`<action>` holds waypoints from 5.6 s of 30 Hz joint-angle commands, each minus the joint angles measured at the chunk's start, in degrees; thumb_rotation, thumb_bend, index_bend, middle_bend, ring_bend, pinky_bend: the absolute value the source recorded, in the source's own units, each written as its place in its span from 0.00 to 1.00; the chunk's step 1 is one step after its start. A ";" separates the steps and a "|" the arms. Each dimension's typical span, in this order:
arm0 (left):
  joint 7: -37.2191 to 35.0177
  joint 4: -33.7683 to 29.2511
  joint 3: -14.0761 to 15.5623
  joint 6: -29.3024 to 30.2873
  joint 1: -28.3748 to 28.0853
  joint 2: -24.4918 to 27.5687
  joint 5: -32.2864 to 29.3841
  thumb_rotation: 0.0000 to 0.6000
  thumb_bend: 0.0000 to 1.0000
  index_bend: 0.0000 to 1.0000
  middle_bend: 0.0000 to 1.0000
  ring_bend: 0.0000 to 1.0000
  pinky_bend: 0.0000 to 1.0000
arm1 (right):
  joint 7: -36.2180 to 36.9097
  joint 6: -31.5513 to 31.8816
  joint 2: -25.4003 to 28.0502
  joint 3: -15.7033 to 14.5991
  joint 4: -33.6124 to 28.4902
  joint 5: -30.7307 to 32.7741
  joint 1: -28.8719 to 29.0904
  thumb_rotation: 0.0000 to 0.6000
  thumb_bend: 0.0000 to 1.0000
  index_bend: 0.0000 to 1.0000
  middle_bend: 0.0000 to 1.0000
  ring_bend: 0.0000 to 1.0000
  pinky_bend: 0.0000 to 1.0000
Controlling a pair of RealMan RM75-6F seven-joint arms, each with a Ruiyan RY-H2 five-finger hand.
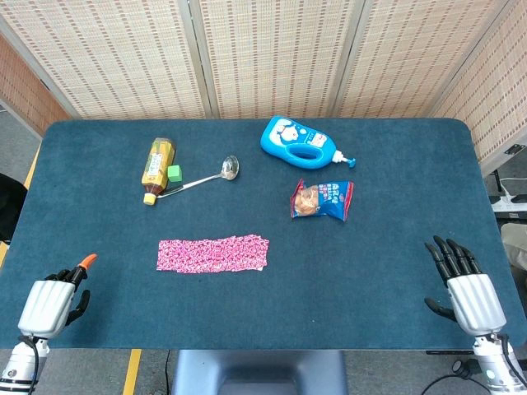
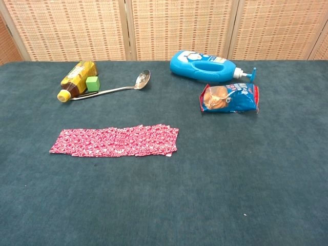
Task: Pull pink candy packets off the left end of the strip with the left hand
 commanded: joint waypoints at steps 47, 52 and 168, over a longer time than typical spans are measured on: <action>24.31 -2.94 -2.77 -22.21 -13.98 -13.52 -11.77 1.00 0.94 0.00 0.72 0.71 0.66 | 8.27 5.83 -1.02 2.72 2.50 -6.07 -3.89 1.00 0.46 0.00 0.00 0.00 0.15; 25.89 -0.90 -3.33 -23.89 -15.41 -15.25 -16.00 1.00 0.94 0.00 0.72 0.71 0.66 | 8.65 4.82 -0.57 2.43 2.17 -6.22 -3.75 1.00 0.46 0.00 0.00 0.00 0.15; 36.45 1.10 1.64 -18.87 -22.64 -20.34 -34.34 1.00 0.94 0.07 0.71 0.71 0.67 | 8.39 -0.16 0.42 2.11 1.09 -6.01 -2.96 1.00 0.46 0.00 0.00 0.00 0.15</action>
